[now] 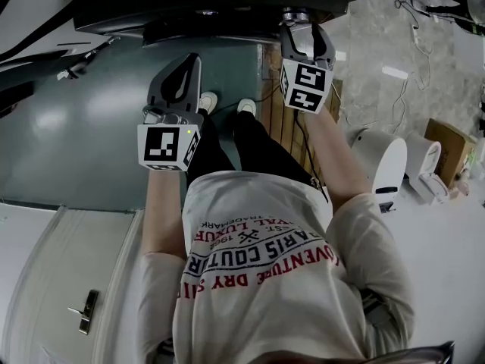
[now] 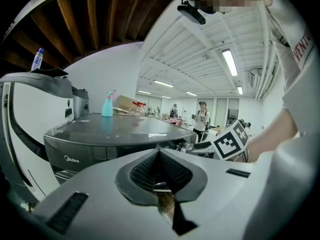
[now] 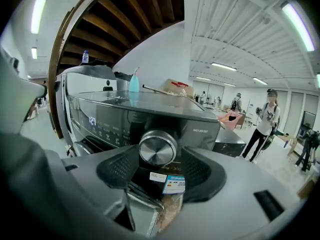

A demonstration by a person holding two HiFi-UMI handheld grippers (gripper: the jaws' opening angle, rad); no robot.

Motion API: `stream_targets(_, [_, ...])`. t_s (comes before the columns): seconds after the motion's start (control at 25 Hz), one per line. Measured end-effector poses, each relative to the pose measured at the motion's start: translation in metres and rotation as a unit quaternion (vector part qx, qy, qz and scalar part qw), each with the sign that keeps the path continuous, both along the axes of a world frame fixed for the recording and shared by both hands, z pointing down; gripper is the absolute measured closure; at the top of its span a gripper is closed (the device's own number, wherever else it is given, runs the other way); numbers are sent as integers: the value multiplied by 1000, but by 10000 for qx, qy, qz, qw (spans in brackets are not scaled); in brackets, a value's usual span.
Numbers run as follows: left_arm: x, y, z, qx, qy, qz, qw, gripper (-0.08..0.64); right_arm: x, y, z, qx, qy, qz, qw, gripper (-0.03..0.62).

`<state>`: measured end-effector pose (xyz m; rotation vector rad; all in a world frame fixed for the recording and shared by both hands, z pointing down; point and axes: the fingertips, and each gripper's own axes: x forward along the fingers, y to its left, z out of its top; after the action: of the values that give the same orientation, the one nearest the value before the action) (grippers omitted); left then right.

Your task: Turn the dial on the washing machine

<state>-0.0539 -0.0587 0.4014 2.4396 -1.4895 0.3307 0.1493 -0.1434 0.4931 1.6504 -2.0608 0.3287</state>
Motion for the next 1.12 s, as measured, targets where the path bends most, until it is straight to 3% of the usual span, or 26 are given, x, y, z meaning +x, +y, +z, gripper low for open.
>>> stream_targets(0.28, [-6,6,-40,234,-97,137,9996,543,-17,31,-47,73,-272,-552,9981,318])
stream_targets(0.4, [-11,5,-59,347,-148,197,9991,543,-29,40,-80,262,-478,-811,9952,432])
stream_targets(0.64, [-21,7,-111,767,-236,402,9960,543,-47,54,-156,912,-548,-1139,9878,542])
stream_targets(0.88, [-33,0,-145,933,-407,505,9935,543,-61,59,-215,1464,-678,-1384,9771,563])
stream_targets(1.12, [-43,-5,-178,1191,-327,560,9908,543,-69,63,-252,1852,-750,-1410,9696,565])
